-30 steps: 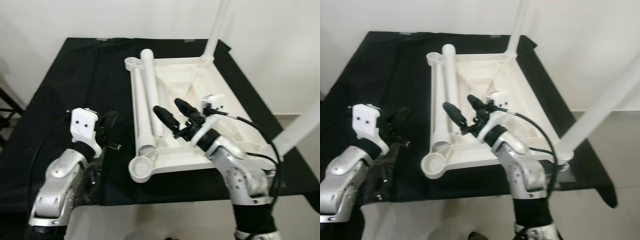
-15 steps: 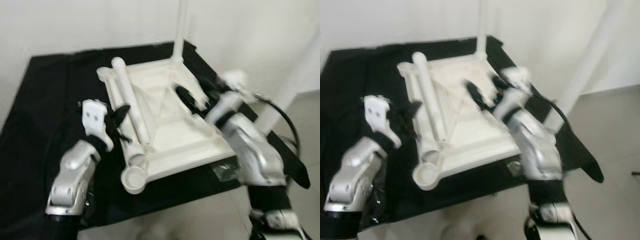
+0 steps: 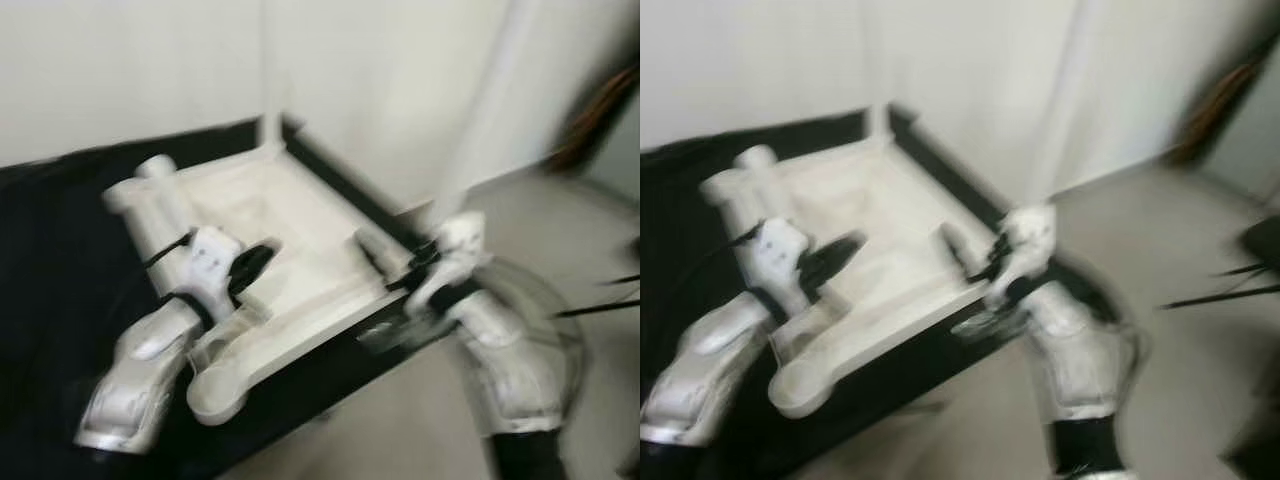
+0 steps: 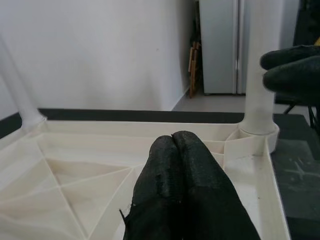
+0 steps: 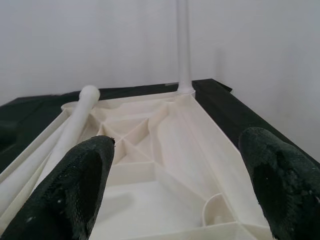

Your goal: Building children table

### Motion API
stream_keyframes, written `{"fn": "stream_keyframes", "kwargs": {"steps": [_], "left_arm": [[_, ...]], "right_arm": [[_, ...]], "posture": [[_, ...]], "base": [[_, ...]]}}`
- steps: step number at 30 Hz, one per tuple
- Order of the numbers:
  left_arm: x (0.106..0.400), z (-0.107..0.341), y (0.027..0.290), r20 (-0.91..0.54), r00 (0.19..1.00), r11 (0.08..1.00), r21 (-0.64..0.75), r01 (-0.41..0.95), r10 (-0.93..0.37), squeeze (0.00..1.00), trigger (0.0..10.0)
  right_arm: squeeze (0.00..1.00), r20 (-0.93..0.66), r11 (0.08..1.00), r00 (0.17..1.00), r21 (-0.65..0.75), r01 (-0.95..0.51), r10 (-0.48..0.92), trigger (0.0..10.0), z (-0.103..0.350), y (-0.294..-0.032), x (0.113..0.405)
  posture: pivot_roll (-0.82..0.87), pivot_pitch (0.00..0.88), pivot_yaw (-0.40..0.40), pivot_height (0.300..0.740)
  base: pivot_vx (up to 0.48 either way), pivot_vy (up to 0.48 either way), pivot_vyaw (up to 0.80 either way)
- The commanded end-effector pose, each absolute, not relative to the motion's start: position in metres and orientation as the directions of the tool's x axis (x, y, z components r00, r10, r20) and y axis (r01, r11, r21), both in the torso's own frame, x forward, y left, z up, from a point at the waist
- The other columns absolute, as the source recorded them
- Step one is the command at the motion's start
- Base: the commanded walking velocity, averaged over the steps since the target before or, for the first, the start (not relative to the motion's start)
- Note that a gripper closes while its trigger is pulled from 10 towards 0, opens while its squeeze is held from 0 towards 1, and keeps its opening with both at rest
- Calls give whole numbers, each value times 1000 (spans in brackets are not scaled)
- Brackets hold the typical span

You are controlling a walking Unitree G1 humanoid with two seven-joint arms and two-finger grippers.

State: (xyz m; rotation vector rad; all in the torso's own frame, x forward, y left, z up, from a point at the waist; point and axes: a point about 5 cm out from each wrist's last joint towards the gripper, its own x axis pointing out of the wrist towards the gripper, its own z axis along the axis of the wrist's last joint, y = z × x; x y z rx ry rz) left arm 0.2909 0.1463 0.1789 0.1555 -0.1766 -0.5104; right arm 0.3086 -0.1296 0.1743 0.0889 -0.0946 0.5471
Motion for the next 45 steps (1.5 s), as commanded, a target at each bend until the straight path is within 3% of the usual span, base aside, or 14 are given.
{"fn": "stream_keyframes", "kwargs": {"steps": [1,5,9,11,12,13,15,18,23,26,29,37,44,45], "left_arm": [[291,182,143,127,853,851,235,470,-506,0,10000],[292,179,152,111,890,883,232,408,-441,0,10000],[286,163,175,47,953,923,267,276,-298,0,10000],[276,156,187,-21,957,858,438,268,-288,0,10000],[274,154,190,-39,957,832,484,271,-289,1000,10000],[274,154,190,-39,957,832,484,271,-289,1000,10000],[264,153,199,-117,941,726,608,321,-318,1000,10000],[253,160,207,-172,930,657,665,354,-326,1000,10000],[247,162,206,-193,920,632,677,377,-342,1000,10000],[221,159,195,-278,866,549,683,482,-414,1000,10000],[213,156,186,-307,838,519,674,526,-451,1000,10000],[223,159,176,-306,834,480,705,522,-459,1000,10000],[240,162,177,-279,889,476,765,434,-363,1000,10000],[241,161,177,-291,888,461,772,437,-355,431,10000]], "right_arm": [[0,90,837,836,36,-545,541,10000,168,-121,307],[0,66,832,832,33,-553,551,10000,162,-117,306],[0,39,836,836,19,-549,548,10000,153,-118,303],[0,25,837,836,5,-548,547,10000,148,-121,301],[0,23,837,836,1,-548,548,10000,147,-121,301],[0,23,837,836,1,-548,548,10000,147,-121,301],[0,5,842,842,-4,-539,539,10000,142,-125,300],[0,-16,845,845,-13,-535,535,10000,137,-127,300],[0,-22,844,844,-18,-536,535,10000,136,-127,300],[0,-46,843,843,-19,-538,536,10000,129,-125,300],[0,-65,839,838,-19,-545,542,10000,123,-120,299],[0,-81,830,828,-13,-558,555,10000,116,-110,298],[0,-79,823,821,-18,-568,565,10000,116,-105,296],[0,-80,822,821,-19,-569,566,10000,115,-105,296]], "posture": [[-31,0,-17,740],[-22,0,-18,740],[-18,0,-16,740],[-16,0,-19,740],[-16,0,-19,740],[-16,0,-19,740],[-3,0,-21,740],[1,0,-21,740],[13,0,-20,740],[47,0,-18,740],[57,0,-14,740],[60,0,-3,740],[50,0,9,740],[46,0,9,740]], "base": [[0,0,0],[0,0,0],[0,0,0],[0,0,0],[0,0,0],[0,0,0],[0,0,0],[0,0,0],[0,0,0],[0,0,0],[0,0,0],[0,0,0],[0,0,0],[0,0,0]]}}
